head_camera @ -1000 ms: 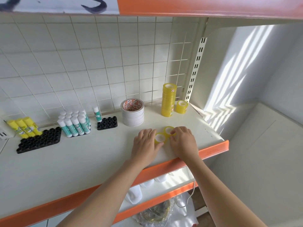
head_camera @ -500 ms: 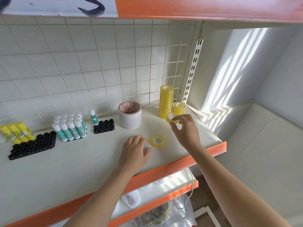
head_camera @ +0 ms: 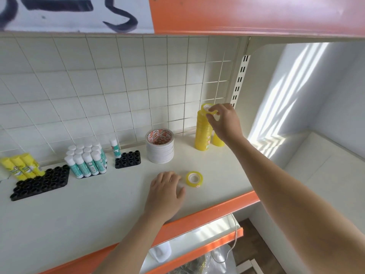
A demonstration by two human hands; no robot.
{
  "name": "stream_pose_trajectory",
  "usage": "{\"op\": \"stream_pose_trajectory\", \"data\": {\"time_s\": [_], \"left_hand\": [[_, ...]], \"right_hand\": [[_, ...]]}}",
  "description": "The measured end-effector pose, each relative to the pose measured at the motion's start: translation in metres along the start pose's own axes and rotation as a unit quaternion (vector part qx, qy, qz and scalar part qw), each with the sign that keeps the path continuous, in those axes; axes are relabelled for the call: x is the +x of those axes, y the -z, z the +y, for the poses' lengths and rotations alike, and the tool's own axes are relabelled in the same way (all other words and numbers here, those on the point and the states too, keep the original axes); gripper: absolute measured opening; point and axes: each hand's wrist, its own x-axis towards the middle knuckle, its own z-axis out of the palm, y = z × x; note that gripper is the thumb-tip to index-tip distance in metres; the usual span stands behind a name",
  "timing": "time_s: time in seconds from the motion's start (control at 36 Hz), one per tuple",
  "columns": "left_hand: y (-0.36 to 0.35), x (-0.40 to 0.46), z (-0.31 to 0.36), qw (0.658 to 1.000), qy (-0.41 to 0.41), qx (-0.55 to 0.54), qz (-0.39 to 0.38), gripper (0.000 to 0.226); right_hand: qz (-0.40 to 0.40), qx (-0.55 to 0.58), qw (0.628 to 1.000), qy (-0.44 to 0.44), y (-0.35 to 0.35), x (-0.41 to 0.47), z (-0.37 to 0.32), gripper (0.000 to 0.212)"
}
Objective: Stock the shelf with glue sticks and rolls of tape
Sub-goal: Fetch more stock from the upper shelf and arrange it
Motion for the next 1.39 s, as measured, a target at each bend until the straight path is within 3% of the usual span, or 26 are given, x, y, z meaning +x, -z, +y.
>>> {"op": "stream_pose_trajectory", "data": {"time_s": [0.19, 0.31, 0.5, 1.39], "left_hand": [[-0.002, 0.0, -0.001, 1.0, 0.003, -0.001, 0.016, 0.034], [-0.001, 0.0, 0.0, 1.0, 0.004, 0.002, 0.008, 0.034], [0.001, 0.0, 0.001, 1.0, 0.007, -0.001, -0.004, 0.037], [0.005, 0.001, 0.002, 1.0, 0.004, 0.004, -0.001, 0.035]], "right_hand": [[0.039, 0.007, 0.995, -0.096, 0.004, 0.003, 0.024, 0.02], [-0.004, -0.015, 0.99, -0.139, 0.001, -0.006, 0.047, 0.021], [-0.063, -0.053, 0.985, -0.149, -0.014, -0.022, 0.071, 0.019], [-0.106, -0.031, 0.976, -0.189, -0.024, -0.015, 0.084, 0.024]]}}
